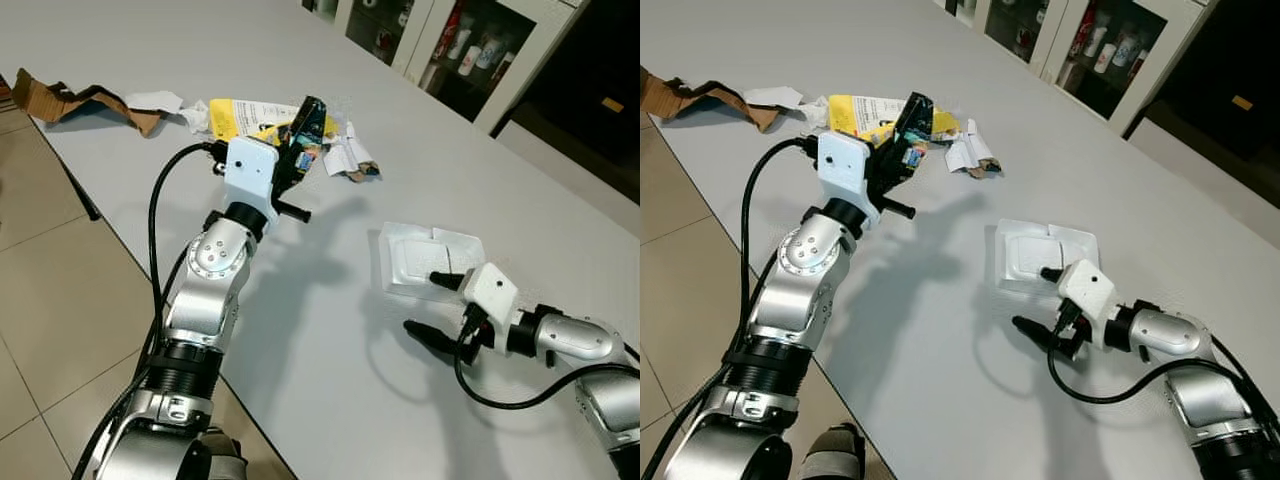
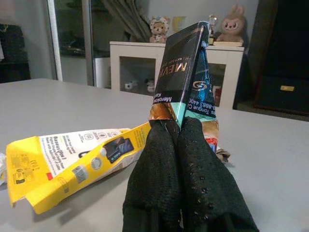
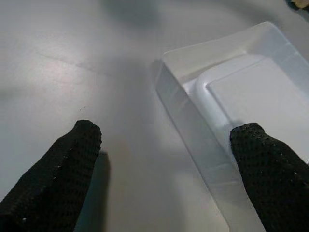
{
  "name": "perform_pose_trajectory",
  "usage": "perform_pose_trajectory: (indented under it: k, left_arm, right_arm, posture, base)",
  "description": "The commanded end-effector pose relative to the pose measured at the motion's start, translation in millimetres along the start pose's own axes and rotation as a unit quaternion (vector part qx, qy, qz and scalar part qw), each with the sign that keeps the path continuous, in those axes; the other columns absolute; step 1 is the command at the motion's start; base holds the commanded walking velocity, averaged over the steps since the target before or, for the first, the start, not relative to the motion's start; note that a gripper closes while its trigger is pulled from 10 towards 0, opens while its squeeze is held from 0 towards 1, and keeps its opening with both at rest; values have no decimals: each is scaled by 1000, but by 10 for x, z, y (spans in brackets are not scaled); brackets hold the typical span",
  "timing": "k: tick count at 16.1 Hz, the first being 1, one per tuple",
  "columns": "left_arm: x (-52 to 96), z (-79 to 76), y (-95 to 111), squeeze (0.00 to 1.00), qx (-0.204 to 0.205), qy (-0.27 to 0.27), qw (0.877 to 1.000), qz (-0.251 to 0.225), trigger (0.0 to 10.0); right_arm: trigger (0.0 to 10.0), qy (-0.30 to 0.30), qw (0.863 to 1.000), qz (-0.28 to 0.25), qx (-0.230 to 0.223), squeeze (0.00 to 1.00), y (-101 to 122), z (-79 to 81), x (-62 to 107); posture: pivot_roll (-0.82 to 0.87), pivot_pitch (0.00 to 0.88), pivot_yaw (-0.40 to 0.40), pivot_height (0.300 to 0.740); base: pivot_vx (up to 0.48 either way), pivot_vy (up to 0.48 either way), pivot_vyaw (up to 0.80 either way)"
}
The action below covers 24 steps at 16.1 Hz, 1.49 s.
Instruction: Picking trash to rubbish bin
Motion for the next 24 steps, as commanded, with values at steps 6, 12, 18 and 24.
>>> perform_pose_trajectory:
  k: [6,12,18,24]
  left_arm:
    - [25,-107,0,0,4,-18,1000,5,10000]
    - [11,-124,20,0,6,-18,1000,3,10000]
    - [4,-127,35,0,7,-17,1000,-2,10000]
    - [-42,-175,49,0,11,-24,1000,-6,10000]
  right_arm:
    - [0,67,996,38,-43,0,-301,405,-22]
    - [0,38,998,24,-47,0,-226,285,27]
    - [10000,-16,998,-11,-54,125,-12,340,155]
    - [10000,-69,994,-46,-65,1000,211,265,282]
  posture:
    - [226,188,-168,740]
    - [223,186,-168,740]
    - [216,174,-167,740]
    - [200,158,-155,740]
  base:
    - [0,0,0]
    - [0,0,0]
    - [0,0,0]
    - [0,0,0]
Point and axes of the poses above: a point about 5 cm out from each wrist's last joint towards the gripper, its own x axis pointing back from the gripper into the wrist, its own y axis along the axis of the wrist's last joint, z = x × y, the point moved 5 cm from there along -x, pointing out of the wrist towards the gripper, and after that the axes turned 2 degrees about x, right-handed, at the moved point
